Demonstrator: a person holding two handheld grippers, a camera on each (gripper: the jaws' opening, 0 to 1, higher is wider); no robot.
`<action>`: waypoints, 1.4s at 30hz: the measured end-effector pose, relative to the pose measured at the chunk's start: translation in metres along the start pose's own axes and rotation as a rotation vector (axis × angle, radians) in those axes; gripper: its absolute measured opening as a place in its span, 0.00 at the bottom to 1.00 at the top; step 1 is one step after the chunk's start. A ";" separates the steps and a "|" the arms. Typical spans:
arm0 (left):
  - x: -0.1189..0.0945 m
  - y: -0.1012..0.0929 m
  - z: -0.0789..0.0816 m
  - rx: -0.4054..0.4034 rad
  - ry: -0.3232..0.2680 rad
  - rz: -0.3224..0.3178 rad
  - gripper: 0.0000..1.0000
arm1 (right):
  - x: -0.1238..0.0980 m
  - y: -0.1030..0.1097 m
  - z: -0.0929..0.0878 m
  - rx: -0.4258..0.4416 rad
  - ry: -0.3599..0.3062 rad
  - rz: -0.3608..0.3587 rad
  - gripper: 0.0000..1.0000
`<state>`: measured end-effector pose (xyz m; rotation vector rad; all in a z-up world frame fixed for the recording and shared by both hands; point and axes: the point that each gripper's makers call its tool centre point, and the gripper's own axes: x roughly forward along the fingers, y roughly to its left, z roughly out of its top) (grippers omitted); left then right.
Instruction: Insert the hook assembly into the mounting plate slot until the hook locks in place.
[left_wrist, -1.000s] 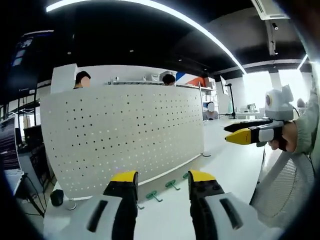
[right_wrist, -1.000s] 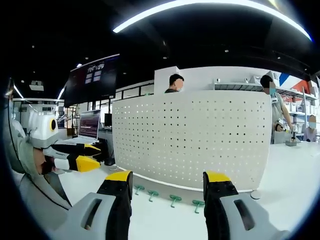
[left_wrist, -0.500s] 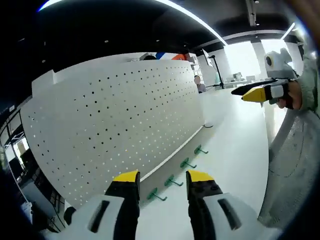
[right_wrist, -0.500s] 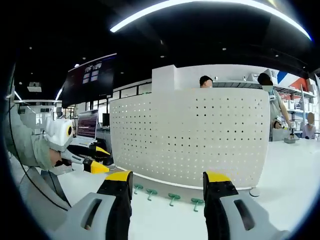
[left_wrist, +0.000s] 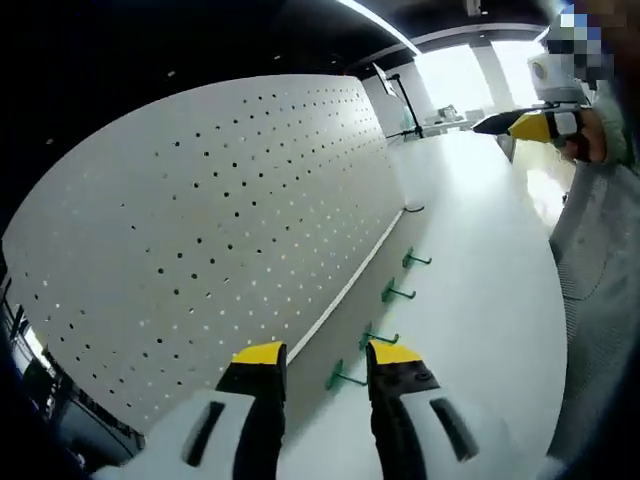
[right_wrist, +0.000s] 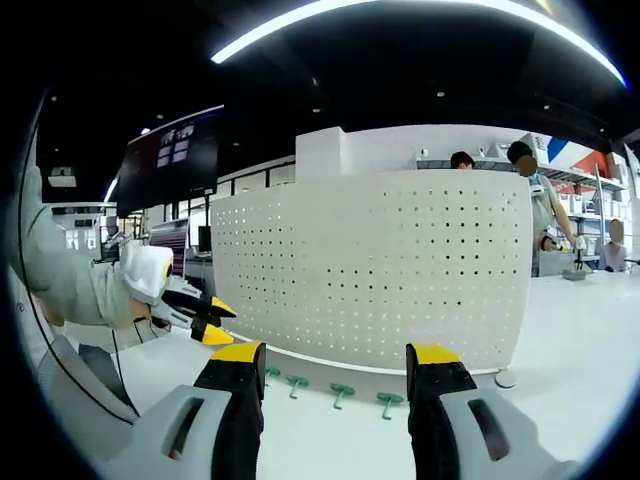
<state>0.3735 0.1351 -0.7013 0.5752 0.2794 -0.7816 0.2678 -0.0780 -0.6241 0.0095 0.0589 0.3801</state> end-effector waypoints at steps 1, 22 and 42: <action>0.002 0.001 -0.003 0.002 0.007 -0.008 0.33 | 0.000 0.000 0.000 0.000 0.000 -0.002 0.55; 0.054 0.005 -0.063 -0.011 0.232 -0.216 0.24 | -0.001 -0.013 -0.007 0.022 0.023 -0.054 0.55; 0.082 -0.001 -0.090 -0.036 0.308 -0.286 0.20 | -0.002 -0.023 -0.011 0.033 0.038 -0.098 0.55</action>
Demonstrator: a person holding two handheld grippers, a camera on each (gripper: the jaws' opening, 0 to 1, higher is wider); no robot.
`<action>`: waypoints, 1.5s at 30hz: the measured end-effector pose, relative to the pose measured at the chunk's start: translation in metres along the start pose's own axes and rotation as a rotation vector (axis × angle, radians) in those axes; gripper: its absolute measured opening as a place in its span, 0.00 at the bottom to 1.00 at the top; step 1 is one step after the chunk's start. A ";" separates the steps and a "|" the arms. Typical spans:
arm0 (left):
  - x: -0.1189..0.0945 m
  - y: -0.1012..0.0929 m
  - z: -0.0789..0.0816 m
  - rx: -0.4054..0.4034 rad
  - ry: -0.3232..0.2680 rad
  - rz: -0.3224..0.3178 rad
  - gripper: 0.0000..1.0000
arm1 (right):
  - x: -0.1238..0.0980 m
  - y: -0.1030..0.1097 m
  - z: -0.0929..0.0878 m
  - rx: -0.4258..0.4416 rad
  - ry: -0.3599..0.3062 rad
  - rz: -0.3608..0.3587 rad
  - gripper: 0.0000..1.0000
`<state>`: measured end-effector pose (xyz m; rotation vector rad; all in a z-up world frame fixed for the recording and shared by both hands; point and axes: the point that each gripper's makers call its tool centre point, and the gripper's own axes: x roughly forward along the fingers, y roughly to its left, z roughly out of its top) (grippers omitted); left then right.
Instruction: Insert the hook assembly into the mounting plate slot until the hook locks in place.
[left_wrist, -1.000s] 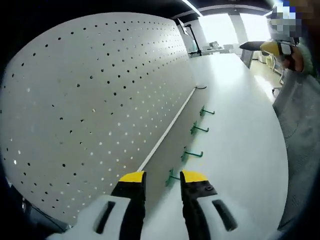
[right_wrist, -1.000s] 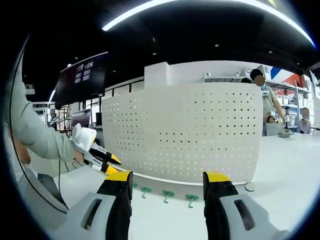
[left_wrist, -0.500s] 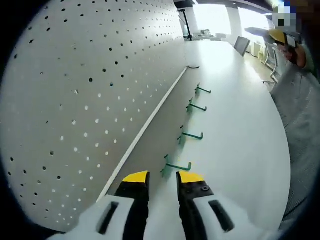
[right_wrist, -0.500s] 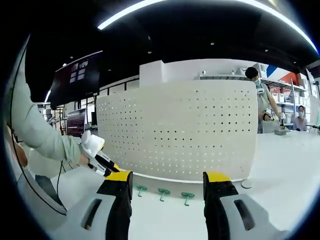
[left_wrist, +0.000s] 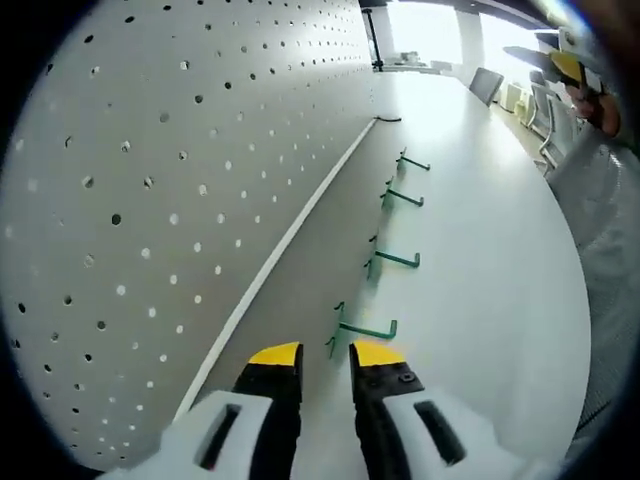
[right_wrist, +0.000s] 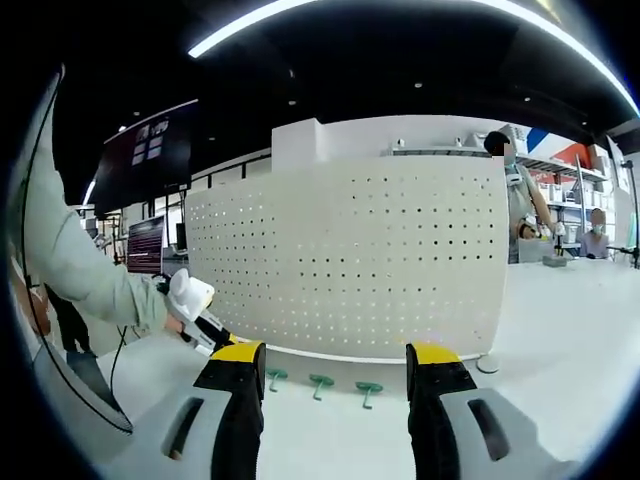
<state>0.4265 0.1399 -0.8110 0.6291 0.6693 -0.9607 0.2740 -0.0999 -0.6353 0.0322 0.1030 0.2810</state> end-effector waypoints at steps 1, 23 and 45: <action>0.001 0.001 0.000 -0.003 0.002 -0.001 0.20 | 0.000 0.000 0.000 0.001 0.000 -0.002 0.55; 0.015 -0.005 0.000 0.012 0.020 -0.051 0.06 | 0.000 -0.007 -0.002 0.018 0.006 -0.027 0.55; -0.002 -0.006 0.014 -0.055 -0.033 0.039 0.03 | -0.001 -0.008 0.001 0.017 -0.008 -0.030 0.54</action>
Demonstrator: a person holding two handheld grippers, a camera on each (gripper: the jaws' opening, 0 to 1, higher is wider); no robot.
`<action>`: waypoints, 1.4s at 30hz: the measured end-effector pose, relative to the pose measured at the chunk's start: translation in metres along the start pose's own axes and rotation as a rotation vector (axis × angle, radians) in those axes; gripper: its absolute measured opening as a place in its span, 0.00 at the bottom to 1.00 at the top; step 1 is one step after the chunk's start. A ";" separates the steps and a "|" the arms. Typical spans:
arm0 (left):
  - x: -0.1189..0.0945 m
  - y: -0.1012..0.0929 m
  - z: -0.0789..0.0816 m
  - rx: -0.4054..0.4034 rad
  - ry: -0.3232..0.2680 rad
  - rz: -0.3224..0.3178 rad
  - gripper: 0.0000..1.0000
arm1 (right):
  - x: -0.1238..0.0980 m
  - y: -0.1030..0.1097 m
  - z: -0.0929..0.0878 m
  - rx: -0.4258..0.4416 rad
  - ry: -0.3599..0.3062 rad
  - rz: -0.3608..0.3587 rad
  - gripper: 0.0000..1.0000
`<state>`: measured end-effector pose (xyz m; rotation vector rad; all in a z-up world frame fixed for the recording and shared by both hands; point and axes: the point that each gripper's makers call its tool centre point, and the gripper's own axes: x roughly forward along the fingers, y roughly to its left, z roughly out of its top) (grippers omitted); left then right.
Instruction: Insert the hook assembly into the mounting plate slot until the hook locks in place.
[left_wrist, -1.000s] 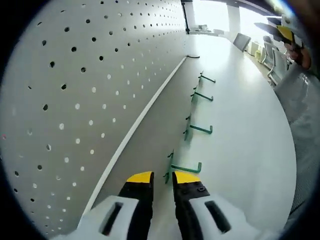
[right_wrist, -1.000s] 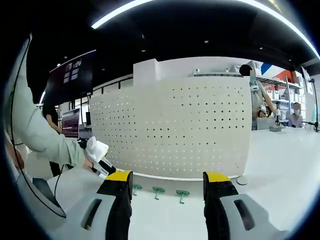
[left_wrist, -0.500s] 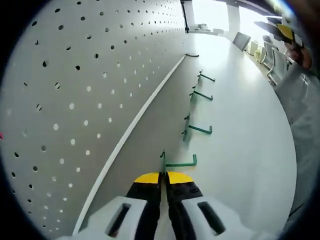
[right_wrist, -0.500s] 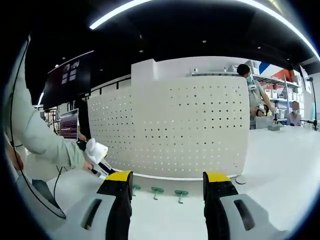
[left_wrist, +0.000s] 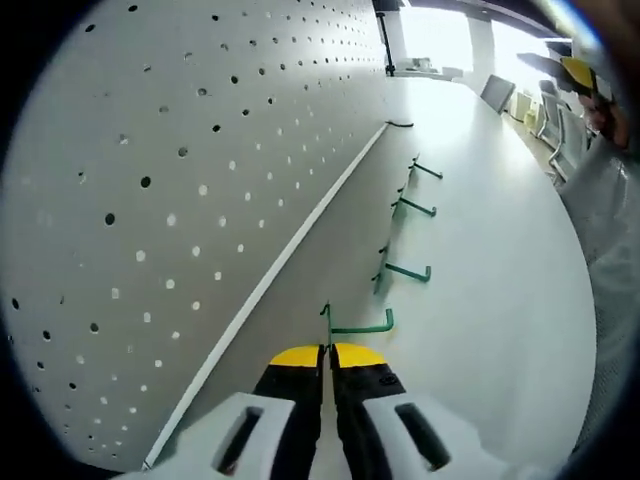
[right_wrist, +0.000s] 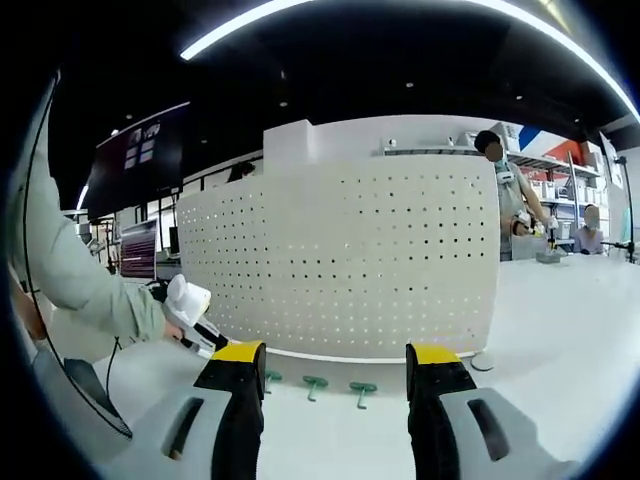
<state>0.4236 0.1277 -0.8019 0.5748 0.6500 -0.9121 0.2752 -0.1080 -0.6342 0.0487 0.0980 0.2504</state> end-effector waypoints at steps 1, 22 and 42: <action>-0.002 0.000 0.002 -0.009 -0.011 0.005 0.03 | 0.000 0.000 0.000 0.000 -0.001 0.000 0.54; -0.056 0.003 0.051 -0.042 -0.196 0.124 0.03 | -0.001 0.005 0.006 -0.005 -0.028 0.023 0.55; -0.117 -0.028 0.091 -0.043 -0.372 0.230 0.03 | -0.002 0.024 0.016 -0.024 -0.070 0.104 0.54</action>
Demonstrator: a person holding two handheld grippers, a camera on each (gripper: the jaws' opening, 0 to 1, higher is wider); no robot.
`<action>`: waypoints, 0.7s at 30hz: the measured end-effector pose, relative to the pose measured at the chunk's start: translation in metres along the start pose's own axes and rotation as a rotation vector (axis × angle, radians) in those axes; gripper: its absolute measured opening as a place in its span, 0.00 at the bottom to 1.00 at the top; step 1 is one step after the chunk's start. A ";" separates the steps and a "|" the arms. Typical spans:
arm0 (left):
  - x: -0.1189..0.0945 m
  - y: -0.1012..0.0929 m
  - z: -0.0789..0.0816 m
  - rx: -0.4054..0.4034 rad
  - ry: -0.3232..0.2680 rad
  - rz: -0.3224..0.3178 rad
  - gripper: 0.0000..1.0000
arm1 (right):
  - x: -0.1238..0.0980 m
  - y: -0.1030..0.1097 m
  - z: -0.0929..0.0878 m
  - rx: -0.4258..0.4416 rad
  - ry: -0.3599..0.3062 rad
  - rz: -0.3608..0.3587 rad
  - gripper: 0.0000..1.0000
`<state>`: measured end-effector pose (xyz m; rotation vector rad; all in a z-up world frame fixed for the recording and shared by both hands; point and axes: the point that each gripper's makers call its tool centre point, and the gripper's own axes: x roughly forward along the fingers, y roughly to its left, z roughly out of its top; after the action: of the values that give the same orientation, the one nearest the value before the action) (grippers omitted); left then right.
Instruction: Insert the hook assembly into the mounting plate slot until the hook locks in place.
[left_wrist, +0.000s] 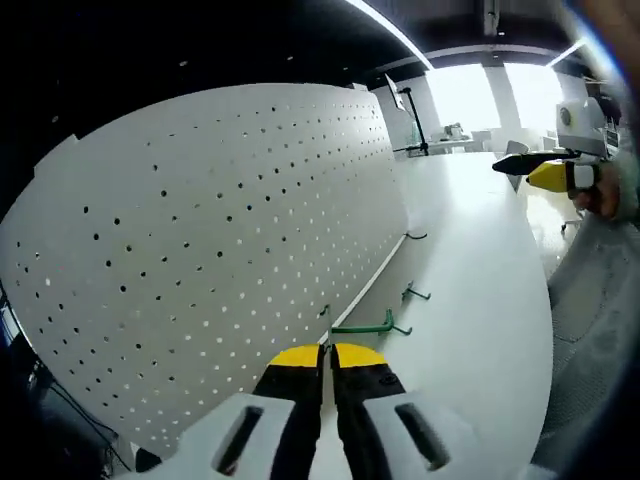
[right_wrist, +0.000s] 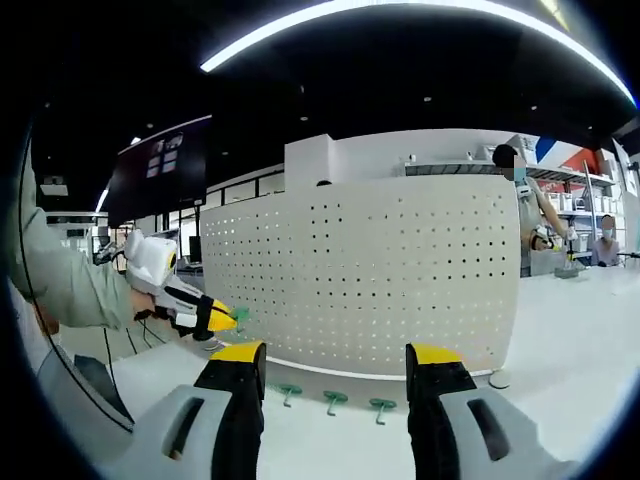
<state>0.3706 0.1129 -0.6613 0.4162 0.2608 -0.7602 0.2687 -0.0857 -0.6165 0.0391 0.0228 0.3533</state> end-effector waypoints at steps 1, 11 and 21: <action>-0.002 -0.001 0.001 -0.007 -0.005 0.008 0.03 | 0.000 0.001 0.000 -0.002 -0.001 0.004 0.54; -0.023 -0.019 0.002 -0.098 -0.064 0.092 0.03 | 0.001 0.014 -0.002 -0.015 0.010 0.058 0.54; -0.036 -0.031 0.009 -0.157 -0.108 0.129 0.03 | 0.002 0.021 -0.002 -0.005 0.009 0.094 0.54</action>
<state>0.3240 0.1107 -0.6486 0.2401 0.1890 -0.6287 0.2635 -0.0649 -0.6179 0.0334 0.0291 0.4479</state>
